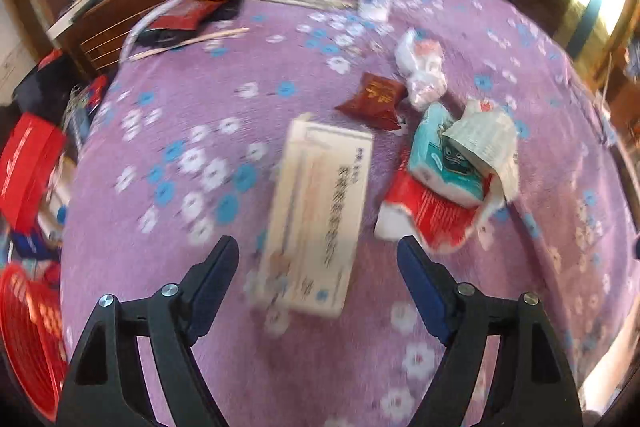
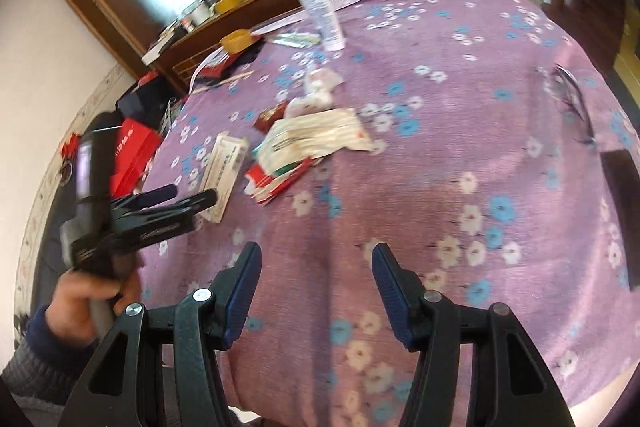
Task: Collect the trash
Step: 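Grasp the white medicine box with the left gripper, then grasp the clear plastic bag with the right gripper while the left holds the medicine box, then carry the medicine box with the left gripper while the right carries the plastic bag to the basket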
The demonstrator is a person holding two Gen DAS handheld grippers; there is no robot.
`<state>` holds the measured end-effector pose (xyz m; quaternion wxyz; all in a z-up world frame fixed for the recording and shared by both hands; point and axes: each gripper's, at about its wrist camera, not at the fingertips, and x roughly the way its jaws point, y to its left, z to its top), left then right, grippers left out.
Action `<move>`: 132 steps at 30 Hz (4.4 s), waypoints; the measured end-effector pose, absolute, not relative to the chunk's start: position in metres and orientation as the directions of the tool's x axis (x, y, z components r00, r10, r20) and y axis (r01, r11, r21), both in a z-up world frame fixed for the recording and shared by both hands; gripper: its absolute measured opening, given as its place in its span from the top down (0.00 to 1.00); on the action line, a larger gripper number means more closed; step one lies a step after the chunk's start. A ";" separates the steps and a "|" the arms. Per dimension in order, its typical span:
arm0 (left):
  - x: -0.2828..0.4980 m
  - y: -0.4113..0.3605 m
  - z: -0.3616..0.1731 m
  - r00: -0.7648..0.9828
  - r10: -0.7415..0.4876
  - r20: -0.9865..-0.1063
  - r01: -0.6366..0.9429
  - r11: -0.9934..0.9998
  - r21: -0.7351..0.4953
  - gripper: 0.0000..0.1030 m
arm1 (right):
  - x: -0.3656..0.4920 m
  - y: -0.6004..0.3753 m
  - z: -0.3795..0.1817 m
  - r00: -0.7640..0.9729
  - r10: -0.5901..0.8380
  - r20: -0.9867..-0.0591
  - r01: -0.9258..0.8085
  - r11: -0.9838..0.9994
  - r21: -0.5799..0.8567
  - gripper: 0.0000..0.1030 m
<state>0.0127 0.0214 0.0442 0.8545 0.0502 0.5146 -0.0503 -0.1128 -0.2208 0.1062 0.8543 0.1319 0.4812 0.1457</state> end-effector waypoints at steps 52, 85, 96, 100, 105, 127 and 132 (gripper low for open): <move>-0.088 0.068 0.081 0.620 -0.059 -0.782 0.009 0.998 -0.069 0.49 | -0.091 -0.121 0.091 0.486 0.334 -0.808 -0.246 0.939 0.240 0.87; -0.112 0.080 0.081 0.639 0.002 -0.769 -0.070 0.996 -0.056 0.48 | -0.113 -0.078 0.094 0.536 0.236 -0.811 -0.394 0.919 0.007 0.87; -0.112 0.082 0.081 0.637 0.006 -0.771 -0.075 0.996 -0.054 0.48 | -0.115 -0.076 0.093 0.529 0.241 -0.814 -0.395 0.918 0.015 0.87; -0.115 0.085 0.081 0.636 0.010 -0.771 -0.079 0.996 -0.052 0.48 | -0.116 -0.075 0.092 0.524 0.246 -0.815 -0.399 0.917 0.020 0.87; -0.119 0.088 0.079 0.634 0.019 -0.773 -0.092 0.994 -0.051 0.48 | -0.117 -0.073 0.091 0.522 0.249 -0.816 -0.407 0.913 0.018 0.87; -0.139 0.108 0.083 0.651 0.058 -0.757 -0.136 0.990 -0.041 0.48 | -0.129 -0.052 0.094 0.512 0.287 -0.810 -0.462 0.887 0.023 0.87; -0.142 0.120 0.086 0.658 0.063 -0.750 -0.152 0.987 -0.050 0.48 | -0.130 -0.042 0.096 0.507 0.296 -0.810 -0.483 0.876 0.018 0.87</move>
